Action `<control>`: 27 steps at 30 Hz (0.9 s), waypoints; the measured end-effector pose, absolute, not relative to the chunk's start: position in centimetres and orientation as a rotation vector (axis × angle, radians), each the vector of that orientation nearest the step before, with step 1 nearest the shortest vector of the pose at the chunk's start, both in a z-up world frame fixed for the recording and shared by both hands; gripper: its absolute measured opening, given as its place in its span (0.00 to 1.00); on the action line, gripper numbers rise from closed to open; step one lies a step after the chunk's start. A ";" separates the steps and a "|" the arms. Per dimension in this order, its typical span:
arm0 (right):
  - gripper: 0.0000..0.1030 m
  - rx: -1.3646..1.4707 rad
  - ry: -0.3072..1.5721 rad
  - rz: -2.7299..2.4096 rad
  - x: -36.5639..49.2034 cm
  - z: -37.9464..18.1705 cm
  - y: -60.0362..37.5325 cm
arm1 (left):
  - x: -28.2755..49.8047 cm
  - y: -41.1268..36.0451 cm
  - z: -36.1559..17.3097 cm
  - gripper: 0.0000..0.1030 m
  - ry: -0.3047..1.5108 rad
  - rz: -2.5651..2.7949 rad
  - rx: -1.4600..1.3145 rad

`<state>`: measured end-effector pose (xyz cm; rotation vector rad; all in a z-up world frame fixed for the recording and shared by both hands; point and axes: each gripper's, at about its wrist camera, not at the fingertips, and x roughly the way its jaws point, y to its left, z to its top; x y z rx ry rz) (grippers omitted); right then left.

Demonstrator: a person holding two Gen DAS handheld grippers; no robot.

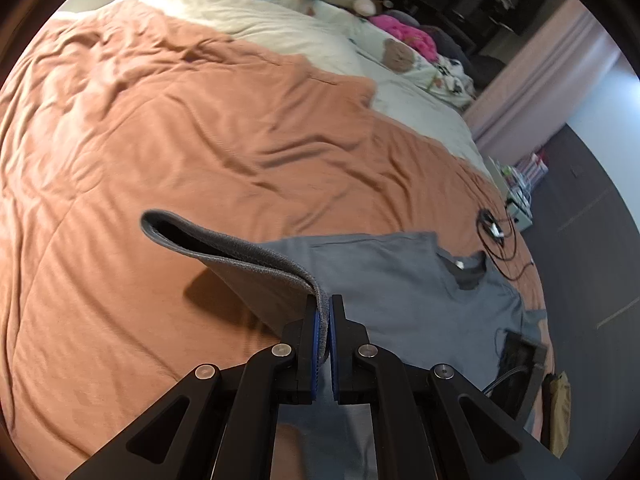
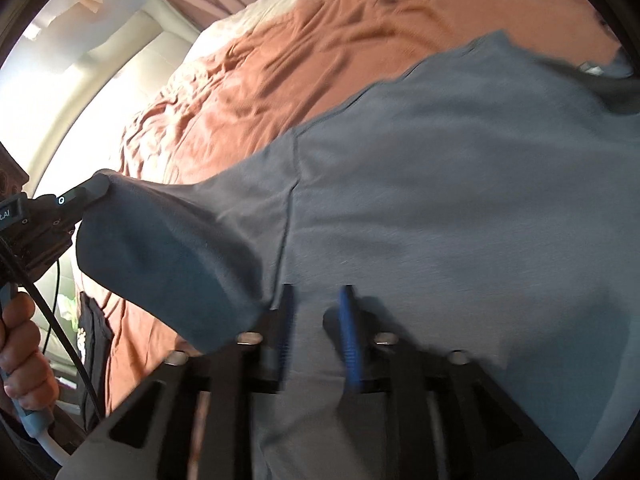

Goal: Fold small clothes
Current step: 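Grasp the shirt's side edge with the left gripper and fold it toward the collar, then open the left gripper and lift it off the folded side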

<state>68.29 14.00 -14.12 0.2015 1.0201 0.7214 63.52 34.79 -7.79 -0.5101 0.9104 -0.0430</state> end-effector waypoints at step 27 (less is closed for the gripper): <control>0.68 0.179 0.877 0.590 64.6 -8.8 0.3 | 65.3 22.4 -8.5 0.70 1.041 -0.132 -0.334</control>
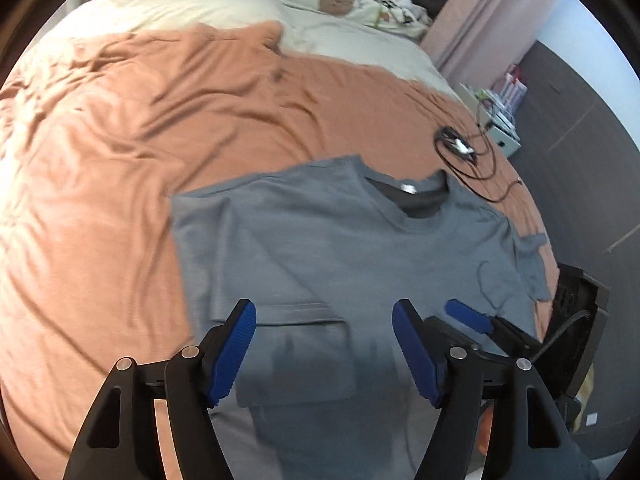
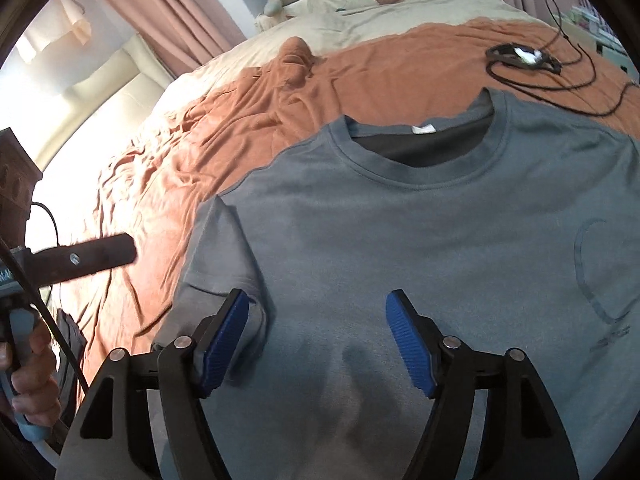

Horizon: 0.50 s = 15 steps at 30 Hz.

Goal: Fold small clothes
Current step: 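Open the left gripper and lift it off the folded side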

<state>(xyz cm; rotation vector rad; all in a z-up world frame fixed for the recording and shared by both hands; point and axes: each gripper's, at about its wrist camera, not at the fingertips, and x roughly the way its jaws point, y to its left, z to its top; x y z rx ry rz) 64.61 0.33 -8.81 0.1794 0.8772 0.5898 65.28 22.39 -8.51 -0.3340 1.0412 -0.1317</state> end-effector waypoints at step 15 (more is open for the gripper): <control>0.68 -0.138 0.852 0.620 65.4 -10.0 8.4 | 61.3 31.4 -13.4 0.68 1.092 0.032 -0.345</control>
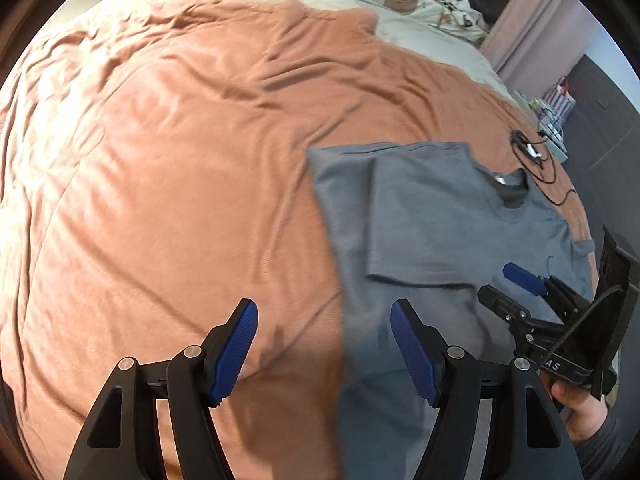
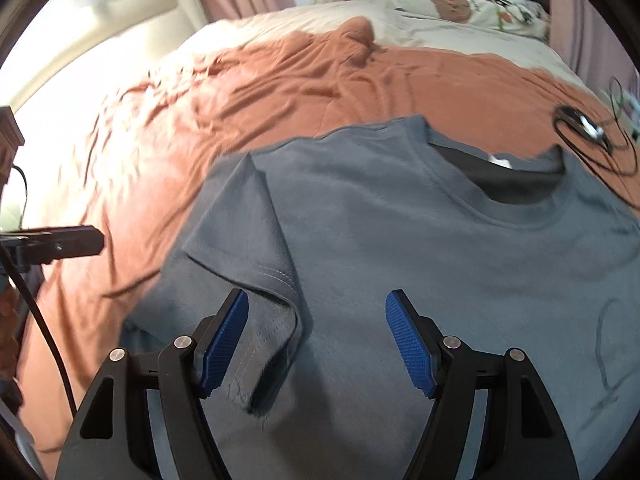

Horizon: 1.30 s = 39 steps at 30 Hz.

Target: Fold small clothes

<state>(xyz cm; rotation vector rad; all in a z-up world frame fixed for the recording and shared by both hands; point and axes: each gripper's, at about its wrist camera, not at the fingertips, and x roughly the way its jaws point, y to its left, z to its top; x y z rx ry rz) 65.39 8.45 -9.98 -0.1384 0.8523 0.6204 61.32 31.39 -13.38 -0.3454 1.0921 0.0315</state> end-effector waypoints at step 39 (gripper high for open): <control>0.54 -0.005 0.904 0.496 73.1 -13.9 9.1 | 59.3 29.4 -18.0 0.68 1.144 -0.069 -0.311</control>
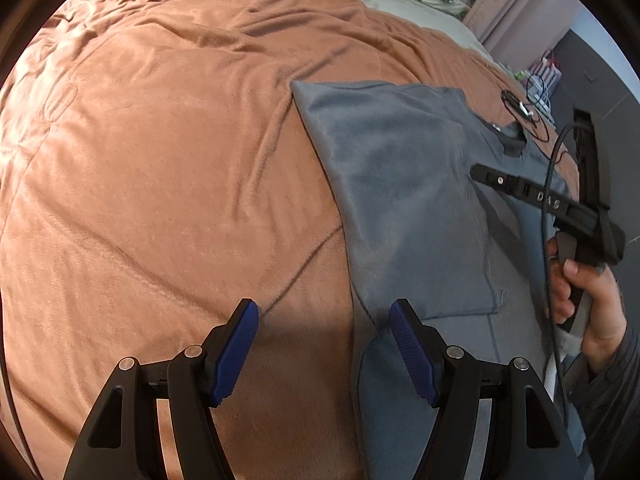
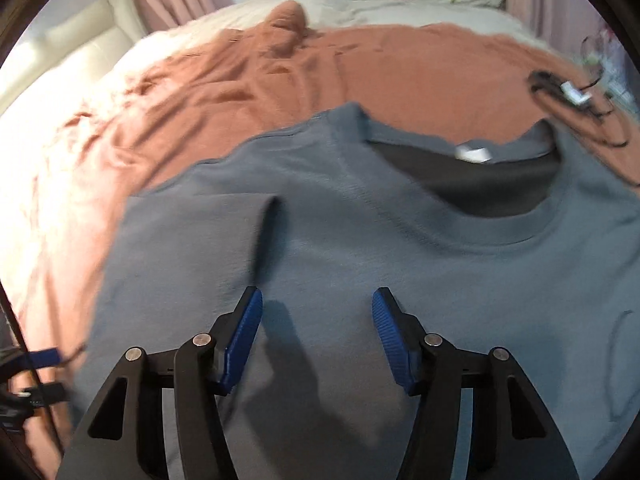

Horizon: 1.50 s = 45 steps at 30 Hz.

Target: Fold small clothes

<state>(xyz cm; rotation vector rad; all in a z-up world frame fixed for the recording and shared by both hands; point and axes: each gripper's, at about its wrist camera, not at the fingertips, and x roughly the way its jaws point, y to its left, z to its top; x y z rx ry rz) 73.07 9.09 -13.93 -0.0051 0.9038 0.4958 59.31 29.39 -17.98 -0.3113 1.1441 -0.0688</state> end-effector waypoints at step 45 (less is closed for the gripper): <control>0.27 -0.060 0.966 0.427 69.7 -11.9 6.7 | 59.0 26.8 -15.9 0.33 1.079 -0.064 -0.225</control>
